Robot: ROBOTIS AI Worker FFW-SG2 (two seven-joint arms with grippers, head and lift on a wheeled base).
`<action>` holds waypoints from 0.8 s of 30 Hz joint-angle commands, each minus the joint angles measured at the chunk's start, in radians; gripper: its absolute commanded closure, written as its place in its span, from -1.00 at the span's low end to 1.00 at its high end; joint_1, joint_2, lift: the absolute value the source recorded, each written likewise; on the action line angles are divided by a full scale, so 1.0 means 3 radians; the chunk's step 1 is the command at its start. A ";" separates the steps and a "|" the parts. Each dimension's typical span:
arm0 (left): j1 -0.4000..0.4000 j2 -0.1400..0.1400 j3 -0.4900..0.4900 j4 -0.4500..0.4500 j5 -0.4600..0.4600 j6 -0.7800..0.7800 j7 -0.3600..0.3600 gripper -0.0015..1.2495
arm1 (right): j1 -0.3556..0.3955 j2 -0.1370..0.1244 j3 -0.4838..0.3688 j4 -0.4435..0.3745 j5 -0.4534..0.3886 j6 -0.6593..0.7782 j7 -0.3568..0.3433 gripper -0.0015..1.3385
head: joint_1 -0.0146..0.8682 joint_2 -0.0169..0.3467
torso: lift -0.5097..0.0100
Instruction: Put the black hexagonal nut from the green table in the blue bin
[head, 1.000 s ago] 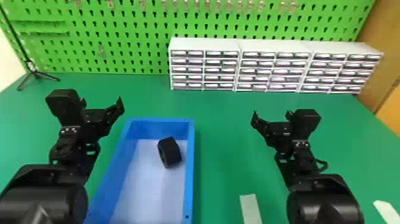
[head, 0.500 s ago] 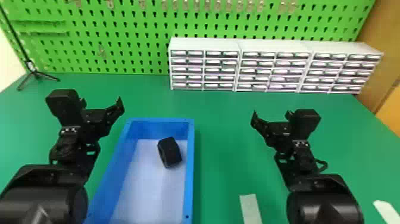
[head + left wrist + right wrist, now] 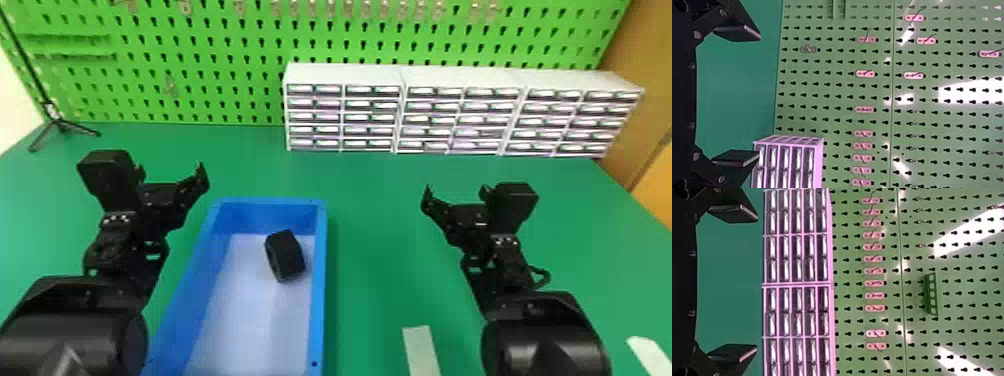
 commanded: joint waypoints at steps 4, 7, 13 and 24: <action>0.0000 0.0000 0.0000 -0.0001 0.0000 0.0000 0.0000 -0.65 | -0.0003 -0.0009 0.0006 0.0000 0.0000 0.0000 0.0000 -0.79 | 0.58 -0.76 | 0.59; 0.0000 0.0000 0.0000 -0.0001 0.0000 0.0000 0.0000 -0.65 | -0.0003 -0.0009 0.0011 0.0000 0.0000 0.0000 0.0000 -0.79 | 0.58 -0.76 | 0.59; -0.0006 0.0000 -0.0005 0.0004 -0.0005 0.0000 0.0000 -0.65 | -0.0003 -0.0009 0.0011 0.0000 -0.0005 0.0000 0.0000 -0.79 | 0.58 -0.76 | 0.59; -0.0006 0.0000 -0.0005 -0.0001 -0.0005 0.0000 0.0000 -0.65 | -0.0003 -0.0009 0.0011 0.0000 -0.0020 0.0000 0.0000 -0.79 | 0.58 -0.76 | 0.59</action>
